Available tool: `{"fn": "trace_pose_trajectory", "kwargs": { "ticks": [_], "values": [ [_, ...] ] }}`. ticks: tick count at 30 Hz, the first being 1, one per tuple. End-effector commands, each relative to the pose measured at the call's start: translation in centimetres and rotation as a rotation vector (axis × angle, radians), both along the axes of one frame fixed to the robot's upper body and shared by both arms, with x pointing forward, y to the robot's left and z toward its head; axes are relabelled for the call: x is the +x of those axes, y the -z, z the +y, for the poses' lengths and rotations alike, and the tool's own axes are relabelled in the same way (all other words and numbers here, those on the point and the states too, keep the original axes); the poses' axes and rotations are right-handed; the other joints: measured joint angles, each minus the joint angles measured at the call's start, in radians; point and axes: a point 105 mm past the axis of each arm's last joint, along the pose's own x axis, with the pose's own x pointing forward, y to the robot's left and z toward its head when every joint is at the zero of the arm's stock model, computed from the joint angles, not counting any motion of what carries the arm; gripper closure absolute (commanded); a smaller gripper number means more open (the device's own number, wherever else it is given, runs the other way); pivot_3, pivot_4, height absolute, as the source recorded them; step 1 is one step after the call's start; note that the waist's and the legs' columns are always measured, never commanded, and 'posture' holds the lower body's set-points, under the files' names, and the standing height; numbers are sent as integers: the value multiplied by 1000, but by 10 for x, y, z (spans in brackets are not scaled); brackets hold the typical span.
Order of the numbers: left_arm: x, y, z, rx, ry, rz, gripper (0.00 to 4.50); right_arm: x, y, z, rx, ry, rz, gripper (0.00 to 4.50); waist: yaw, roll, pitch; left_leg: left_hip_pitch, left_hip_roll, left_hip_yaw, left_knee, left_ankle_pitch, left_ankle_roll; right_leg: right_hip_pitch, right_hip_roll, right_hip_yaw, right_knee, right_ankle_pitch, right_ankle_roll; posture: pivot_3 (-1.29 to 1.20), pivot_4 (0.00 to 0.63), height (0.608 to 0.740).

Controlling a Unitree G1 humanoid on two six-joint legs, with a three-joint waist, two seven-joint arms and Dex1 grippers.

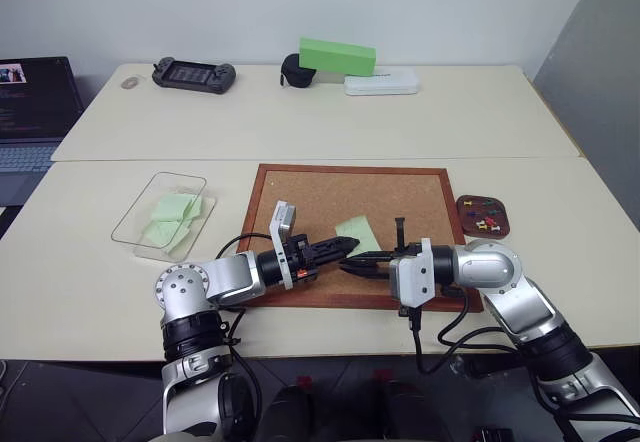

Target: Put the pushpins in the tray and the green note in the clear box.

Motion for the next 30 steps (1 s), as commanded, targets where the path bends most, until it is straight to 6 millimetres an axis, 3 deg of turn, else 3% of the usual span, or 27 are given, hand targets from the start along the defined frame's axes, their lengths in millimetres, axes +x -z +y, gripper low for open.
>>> {"fn": "trace_pose_trajectory", "kwargs": {
  "ticks": [1,10,14,16,20,25,30],
  "values": [
    [1,-7,2,4,6,-23,4459,-7,-28,7,133,-12,45,4500,0,0,0,0,0,0,0,0,0,0,0,0,0,0,0,0,150,740],
    [3,10,14,120,-29,-7,4459,-12,-49,6,217,5,119,4500,-1,0,0,0,0,-1,0,0,0,0,0,0,0,0,0,0,150,740],
    [5,7,17,157,-38,-45,4459,-8,-54,4,258,53,145,4500,-1,0,0,0,0,-1,-1,0,0,0,0,0,0,0,0,0,150,740],
    [6,1,22,241,-44,-148,4459,2,-55,-5,295,134,177,4500,-1,0,0,0,0,-1,-1,0,0,0,0,0,0,0,0,0,150,740],
    [14,-25,27,384,-64,-433,4459,26,-56,-32,402,354,277,4500,0,0,0,-1,0,-1,-1,0,-1,-1,0,2,0,0,0,0,150,740],
    [-4,-41,9,531,111,-947,4459,58,-51,-79,563,691,408,4500,1,1,0,-8,0,-2,-1,2,-3,-7,0,2,-1,1,-2,0,150,740],
    [-13,-49,-12,480,167,-1163,4459,84,-42,-136,679,1026,453,4500,7,3,1,-14,0,0,-1,2,-3,-13,-1,3,-1,2,-3,0,150,740]
  ]
}}
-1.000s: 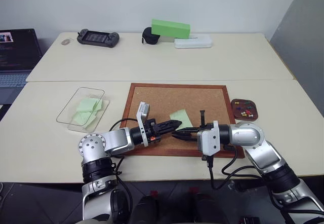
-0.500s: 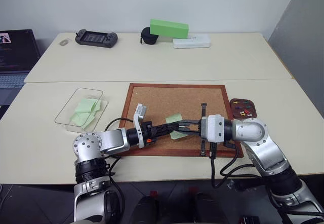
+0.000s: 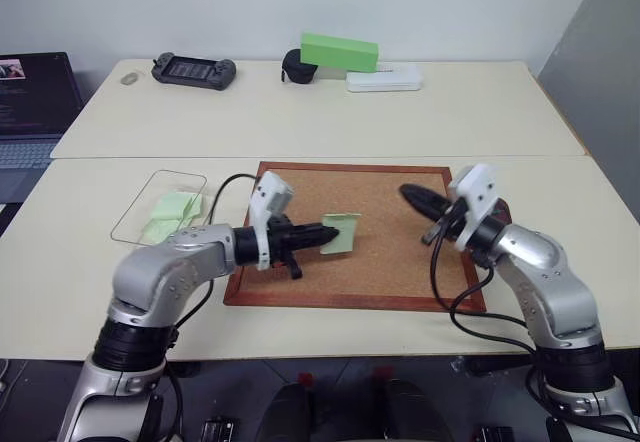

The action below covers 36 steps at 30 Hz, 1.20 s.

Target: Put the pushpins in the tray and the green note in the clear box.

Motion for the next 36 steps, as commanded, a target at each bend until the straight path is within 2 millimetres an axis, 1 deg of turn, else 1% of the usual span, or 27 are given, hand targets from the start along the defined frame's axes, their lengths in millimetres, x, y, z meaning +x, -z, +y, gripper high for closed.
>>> {"fn": "trace_pose_trajectory", "kwargs": {
  "ticks": [1,3,5,10,13,16,17,18,19,21,27,29,30,35,36],
  "values": [
    [-11,-11,-19,1,127,-212,4459,20,3,-54,50,279,64,4500,0,0,0,-1,0,0,0,0,0,-1,0,0,0,0,0,0,150,740],
    [-10,-4,-25,24,152,-265,4459,29,16,-82,50,406,129,4500,-3,0,0,-1,0,1,0,0,1,-1,1,0,1,0,0,0,150,740],
    [-7,0,-29,30,155,-287,4459,32,21,-92,58,441,152,4500,-6,0,0,-1,0,2,0,-2,5,-1,2,0,1,0,0,0,150,740],
    [7,3,-35,55,123,-352,4459,42,28,-103,65,494,203,4500,-15,1,0,0,0,4,0,-3,7,-2,3,0,3,0,0,0,150,740],
    [8,6,-38,52,125,-354,4459,47,32,-108,68,523,219,4500,-15,1,0,0,0,4,0,-2,8,-2,5,-1,3,0,0,0,150,740],
    [9,7,-39,44,120,-350,4459,49,30,-109,73,526,212,4500,-12,1,0,0,0,3,0,-2,9,-2,5,-1,4,0,0,0,150,740],
    [9,7,-39,43,119,-349,4500,49,30,-109,76,525,211,4012,-12,1,0,0,0,3,1,-2,9,-2,5,-1,4,0,0,0,150,740],
    [10,7,-38,41,117,-349,4500,49,31,-109,82,523,215,3916,-12,1,0,-1,0,4,1,-2,9,-2,5,-1,4,0,0,0,150,740],
    [10,7,-38,41,114,-347,4500,50,31,-109,80,524,217,3674,-12,1,0,-1,0,4,1,-2,9,-2,5,-1,3,0,0,0,150,740],
    [10,6,-37,36,109,-336,4500,50,32,-110,66,528,219,3334,-12,1,0,-1,0,4,1,-2,9,-2,5,-1,3,0,0,0,150,740],
    [11,6,-36,39,108,-333,4500,50,28,-113,73,536,193,1815,-12,1,0,-1,0,4,1,-2,9,-2,5,-1,4,0,0,0,150,740],
    [11,6,-36,35,106,-327,4500,50,27,-117,67,549,183,1364,-12,1,0,-1,0,4,1,-2,9,-2,5,-1,4,0,0,0,150,740],
    [11,6,-36,34,106,-326,4500,50,26,-118,63,555,178,1065,-12,1,0,-1,0,4,1,-2,9,-2,5,-1,4,0,0,0,150,740],
    [10,5,-38,27,109,-317,4500,51,24,-122,58,569,165,41,-12,1,0,-1,0,4,2,-2,9,-2,5,-1,4,0,1,0,150,740],
    [10,5,-38,27,108,-314,4500,51,23,-122,55,568,163,17,-12,1,0,-1,0,4,1,-2,9,-2,5,-1,4,0,1,0,150,740]
  ]
}}
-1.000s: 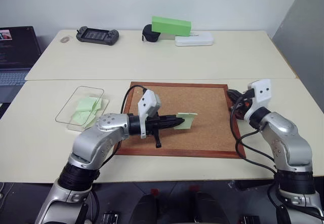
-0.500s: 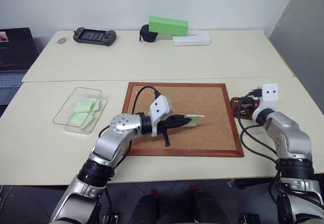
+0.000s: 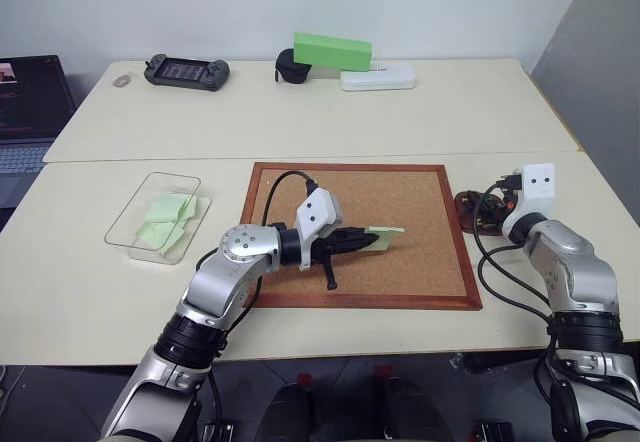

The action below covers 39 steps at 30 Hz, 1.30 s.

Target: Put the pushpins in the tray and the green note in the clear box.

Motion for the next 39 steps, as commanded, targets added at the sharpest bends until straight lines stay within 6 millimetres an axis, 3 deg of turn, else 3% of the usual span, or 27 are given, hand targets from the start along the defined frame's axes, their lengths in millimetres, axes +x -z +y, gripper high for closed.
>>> {"fn": "trace_pose_trajectory", "kwargs": {
  "ticks": [1,5,9,12,15,18,22,25,26,29,33,36,39],
  "values": [
    [0,-11,0,-28,4,-26,4500,2,-24,-8,-23,20,-83,17,0,0,0,0,0,0,0,0,0,0,0,0,0,0,0,0,150,740],
    [1,-12,2,-33,-8,-18,4500,-1,-32,-3,-17,-9,-116,17,0,0,0,0,0,0,0,0,0,0,0,0,0,0,0,0,150,740],
    [6,-17,7,-49,-44,-22,4500,-14,-49,25,-6,-210,-198,17,0,0,0,0,0,0,0,0,0,0,0,0,0,0,0,0,150,740],
    [21,-33,19,-113,-153,-17,4500,-50,-58,73,-23,-563,-239,17,1,0,0,0,0,-1,0,0,0,0,0,-1,0,0,0,0,150,740],
    [28,-40,32,-148,-247,-12,4500,-82,-60,108,-39,-802,-237,17,1,0,0,0,0,-2,1,-1,1,1,0,-1,0,0,0,0,150,740],
    [34,-47,49,-184,-381,-17,4500,-107,-63,139,-71,-968,-267,17,-2,0,0,0,0,-1,1,-1,1,1,0,-1,0,0,0,0,150,740],
    [46,-60,88,-183,-663,-113,4500,-126,-75,167,-59,-1081,-332,17,1,0,0,1,2,-3,2,0,1,1,-1,-1,1,1,1,0,150,740],
    [52,-72,138,-185,-983,-215,4500,-133,-82,181,-30,-1127,-362,17,3,0,0,1,2,-4,2,0,1,2,-1,-2,1,2,1,0,150,740],
    [49,-78,162,-182,-1129,-267,4500,-135,-84,185,-16,-1143,-371,17,1,0,0,1,1,-4,2,0,1,2,-1,-2,1,2,1,0,150,740],
    [32,-75,202,-161,-1377,-314,4500,-136,-86,192,14,-1162,-378,17,0,0,0,2,2,-4,2,0,1,1,-1,-1,0,3,1,0,150,740],
    [20,-63,219,-196,-1498,-264,4500,-135,-87,195,24,-1175,-378,17,13,-1,0,2,1,-4,2,1,-1,1,-2,-1,0,3,1,0,150,740],
    [10,-49,243,-219,-1636,-210,4500,-132,-83,196,22,-1180,-366,17,28,-2,-1,1,0,-4,3,1,-1,2,-2,-2,-1,3,2,0,150,740],
    [8,-46,245,-235,-1663,-179,4301,-131,-80,195,16,-1182,-354,5,30,-3,-1,1,1,-4,3,1,0,2,-2,-2,0,4,2,0,150,740]
  ]
}}
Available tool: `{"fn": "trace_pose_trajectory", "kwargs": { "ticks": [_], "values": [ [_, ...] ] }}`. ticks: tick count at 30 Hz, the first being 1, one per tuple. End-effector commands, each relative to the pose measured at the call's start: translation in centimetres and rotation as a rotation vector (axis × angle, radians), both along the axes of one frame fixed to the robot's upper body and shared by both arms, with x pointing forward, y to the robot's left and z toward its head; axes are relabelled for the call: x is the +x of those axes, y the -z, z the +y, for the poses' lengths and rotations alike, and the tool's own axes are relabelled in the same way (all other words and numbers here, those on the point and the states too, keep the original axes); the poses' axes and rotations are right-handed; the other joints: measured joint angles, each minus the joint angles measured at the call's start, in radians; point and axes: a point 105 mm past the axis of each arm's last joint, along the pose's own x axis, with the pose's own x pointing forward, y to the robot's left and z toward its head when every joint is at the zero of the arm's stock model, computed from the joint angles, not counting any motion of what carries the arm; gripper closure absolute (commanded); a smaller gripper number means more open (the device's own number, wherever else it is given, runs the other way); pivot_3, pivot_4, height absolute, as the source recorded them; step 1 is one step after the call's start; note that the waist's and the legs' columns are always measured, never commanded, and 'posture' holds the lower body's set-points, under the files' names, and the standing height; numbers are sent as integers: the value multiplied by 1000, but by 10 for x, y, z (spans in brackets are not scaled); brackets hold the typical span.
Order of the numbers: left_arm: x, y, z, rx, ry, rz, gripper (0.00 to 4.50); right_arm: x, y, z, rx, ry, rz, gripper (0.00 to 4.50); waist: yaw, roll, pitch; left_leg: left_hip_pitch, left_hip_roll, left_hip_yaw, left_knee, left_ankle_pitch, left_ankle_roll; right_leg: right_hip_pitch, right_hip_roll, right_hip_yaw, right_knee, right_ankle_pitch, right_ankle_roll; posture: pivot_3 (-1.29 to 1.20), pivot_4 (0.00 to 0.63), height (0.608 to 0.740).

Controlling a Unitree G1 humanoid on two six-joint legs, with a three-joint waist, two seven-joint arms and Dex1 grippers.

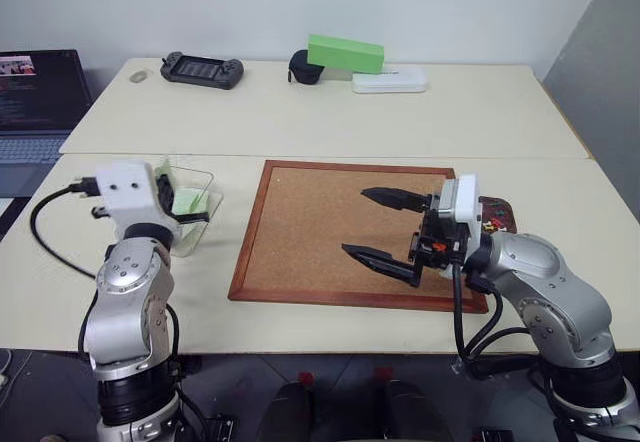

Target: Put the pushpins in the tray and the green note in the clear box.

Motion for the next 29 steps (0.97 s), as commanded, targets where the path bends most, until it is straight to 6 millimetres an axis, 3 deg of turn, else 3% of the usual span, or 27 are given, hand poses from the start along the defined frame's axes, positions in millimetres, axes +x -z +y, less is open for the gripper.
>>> {"fn": "trace_pose_trajectory", "kwargs": {
  "ticks": [1,13,15,18,23,26,29],
  "values": [
    [-6,-11,3,-10,-43,-44,4101,-2,-3,1,-2,-18,-29,0,1,0,0,0,0,0,0,0,0,0,0,0,0,0,0,0,150,740],
    [0,-8,-2,-35,-2,-39,1757,2,2,-5,-14,28,-19,0,0,0,0,1,0,0,0,0,0,0,1,0,0,1,-1,0,150,740],
    [6,-10,-18,9,106,-41,1297,6,2,-9,-5,71,-16,0,0,0,0,1,0,1,0,0,-1,0,1,0,0,1,-1,0,150,740],
    [6,-10,-64,112,359,-56,689,21,4,-21,12,238,-23,0,1,0,0,1,0,1,0,1,-1,0,1,0,0,1,-1,0,150,740],
    [-5,10,-104,127,555,-32,689,42,29,-51,16,629,30,0,0,-1,-1,0,0,2,-1,1,-2,0,0,2,0,1,-1,0,150,740],
    [-11,28,-107,105,543,0,689,44,45,-71,-1,864,35,0,0,0,-1,0,1,2,-2,1,-2,-1,0,2,0,1,-1,0,150,740],
    [-15,43,-100,73,489,34,689,39,58,-79,-13,976,48,0,-3,0,-1,0,1,3,-2,1,-2,-2,0,3,0,1,-1,0,150,740]
  ]
}}
